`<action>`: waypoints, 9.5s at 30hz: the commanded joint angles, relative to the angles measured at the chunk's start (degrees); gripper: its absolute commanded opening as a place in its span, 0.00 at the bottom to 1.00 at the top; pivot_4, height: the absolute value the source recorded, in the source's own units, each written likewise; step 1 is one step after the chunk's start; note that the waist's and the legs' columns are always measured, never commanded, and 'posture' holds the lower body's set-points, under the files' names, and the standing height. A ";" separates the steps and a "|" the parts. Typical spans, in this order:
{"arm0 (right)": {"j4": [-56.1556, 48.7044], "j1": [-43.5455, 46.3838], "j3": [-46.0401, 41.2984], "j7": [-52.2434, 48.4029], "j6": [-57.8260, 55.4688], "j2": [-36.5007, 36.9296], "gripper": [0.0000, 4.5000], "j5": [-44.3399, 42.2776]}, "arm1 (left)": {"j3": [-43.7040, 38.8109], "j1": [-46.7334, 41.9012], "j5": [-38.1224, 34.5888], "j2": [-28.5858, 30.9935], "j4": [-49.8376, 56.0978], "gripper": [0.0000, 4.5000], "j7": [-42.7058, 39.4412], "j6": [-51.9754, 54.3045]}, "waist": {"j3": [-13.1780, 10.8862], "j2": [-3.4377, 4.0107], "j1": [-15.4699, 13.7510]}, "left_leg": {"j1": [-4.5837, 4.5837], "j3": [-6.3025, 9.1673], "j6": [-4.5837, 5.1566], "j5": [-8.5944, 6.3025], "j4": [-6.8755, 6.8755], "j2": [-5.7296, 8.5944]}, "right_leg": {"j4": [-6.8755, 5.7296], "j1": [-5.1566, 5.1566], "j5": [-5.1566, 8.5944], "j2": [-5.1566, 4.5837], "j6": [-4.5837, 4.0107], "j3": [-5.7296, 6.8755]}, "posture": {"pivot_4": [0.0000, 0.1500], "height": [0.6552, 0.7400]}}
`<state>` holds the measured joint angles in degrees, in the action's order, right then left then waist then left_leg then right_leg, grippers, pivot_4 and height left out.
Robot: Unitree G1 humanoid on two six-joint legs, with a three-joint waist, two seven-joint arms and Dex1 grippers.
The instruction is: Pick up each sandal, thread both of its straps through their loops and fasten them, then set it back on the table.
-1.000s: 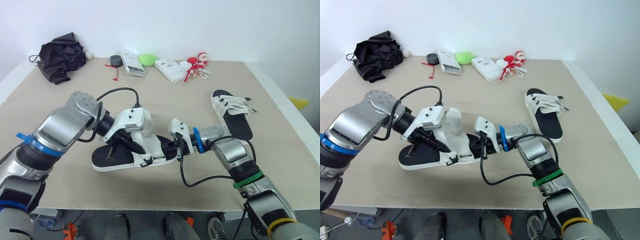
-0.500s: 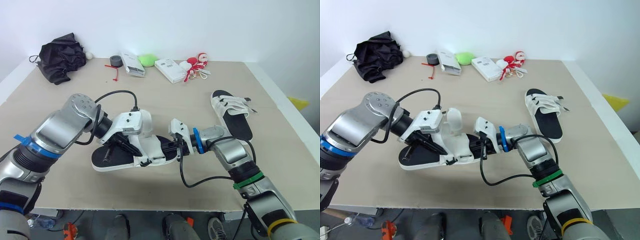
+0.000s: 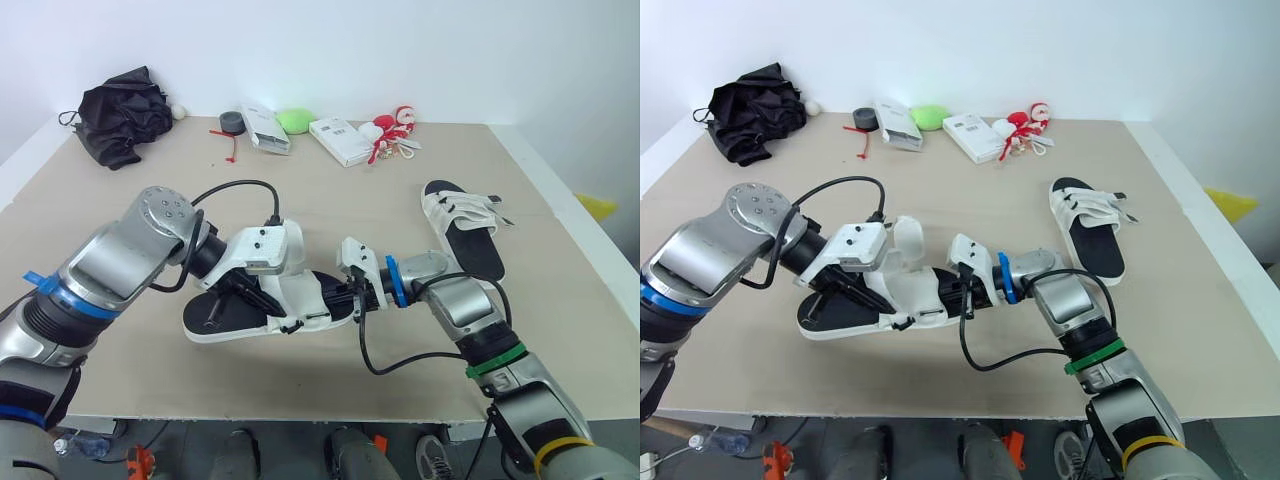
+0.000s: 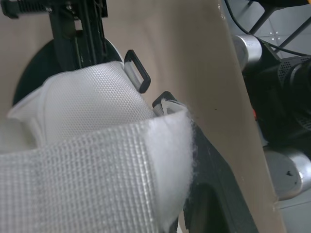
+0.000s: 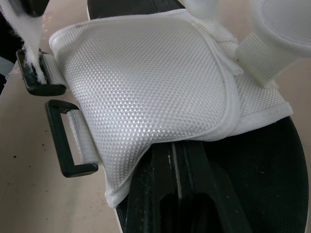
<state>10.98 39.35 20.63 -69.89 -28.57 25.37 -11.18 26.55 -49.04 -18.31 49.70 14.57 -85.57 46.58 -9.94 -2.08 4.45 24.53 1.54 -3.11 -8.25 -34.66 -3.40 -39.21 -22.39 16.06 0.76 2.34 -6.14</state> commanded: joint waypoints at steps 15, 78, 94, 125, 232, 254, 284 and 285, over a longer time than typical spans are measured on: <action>3.01 -1.28 2.66 0.42 -1.37 0.18 0.00 2.69 | -4.01 1.54 -3.28 -8.82 -3.21 0.15 8.39 5.21 | 0.02 0.00 -0.21 | -0.07 0.01 0.03 0.03 -0.14 0.08 | 0.00 0.18 0.01 -0.04 -0.03 -0.04 | 1.00 0.98; 5.51 0.39 3.63 -1.31 0.22 -0.27 0.00 3.22 | -21.52 29.98 -27.81 -7.77 11.81 0.94 29.56 13.33 | 0.13 -0.13 0.06 | -0.30 -0.39 -0.01 -0.05 0.17 -0.11 | 0.03 0.05 0.18 -0.03 -0.41 -0.24 | 1.00 0.98; 5.67 0.50 3.42 -1.29 0.44 -0.24 0.00 3.19 | -20.74 29.52 -27.92 -7.04 10.10 0.01 30.97 13.79 | 0.13 -0.13 0.06 | -0.30 -0.40 -0.02 -0.06 0.18 -0.11 | 0.03 0.02 0.19 -0.03 -0.43 -0.24 | 1.00 0.98; 6.00 0.94 3.59 -1.60 0.91 -0.26 0.00 3.55 | -27.52 21.10 -64.01 -8.08 9.07 0.01 28.31 21.91 | 0.07 -0.22 0.23 | -0.30 -0.39 -0.14 -0.18 0.22 -0.15 | 0.10 -0.02 0.17 -0.02 -0.26 -0.22 | 1.00 0.98; 3.14 -1.68 2.75 -0.13 -1.02 0.17 0.00 3.36 | -23.06 21.32 -21.50 -26.36 -3.56 0.01 26.77 -20.37 | 0.15 -0.25 0.70 | -0.26 0.04 -1.00 -0.09 0.61 0.23 | 0.31 0.03 0.14 -0.07 0.06 -0.29 | 1.00 0.98; 4.46 -0.71 3.12 -0.87 -0.39 -0.27 0.00 3.54 | -17.30 21.94 -7.07 -20.95 -17.46 0.99 5.06 -68.09 | 0.14 -0.26 0.23 | -0.24 -0.25 -0.67 -0.14 0.62 0.03 | 0.58 -0.05 0.15 -0.05 -0.28 -0.37 | 1.00 0.98; 4.80 -0.54 3.26 -0.85 -0.26 -0.58 0.00 3.42 | -15.48 34.15 -24.46 -3.11 -4.02 0.99 17.25 -10.99 | 0.03 -0.32 0.97 | -0.27 -0.34 -0.66 -0.17 0.62 -0.07 | 0.39 -0.50 0.39 -0.10 -0.68 -0.26 | 1.00 0.98; 4.70 -0.60 3.25 -0.76 -0.35 -0.58 0.00 3.42 | -15.49 34.15 -23.87 -3.31 -4.37 0.99 17.07 -11.19 | 0.03 -0.32 0.95 | -0.27 -0.33 -0.66 -0.17 0.62 -0.07 | 0.38 -0.50 0.39 -0.08 -0.68 -0.26 | 1.00 0.98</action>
<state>13.52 41.09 21.70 -72.08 -26.94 23.79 -10.64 12.71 -14.23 -43.66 46.50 10.95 -68.34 36.63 -9.91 -2.40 5.40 24.26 1.20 -3.77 -8.42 -34.06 -3.47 -38.85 -22.89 16.43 0.67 1.67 -6.41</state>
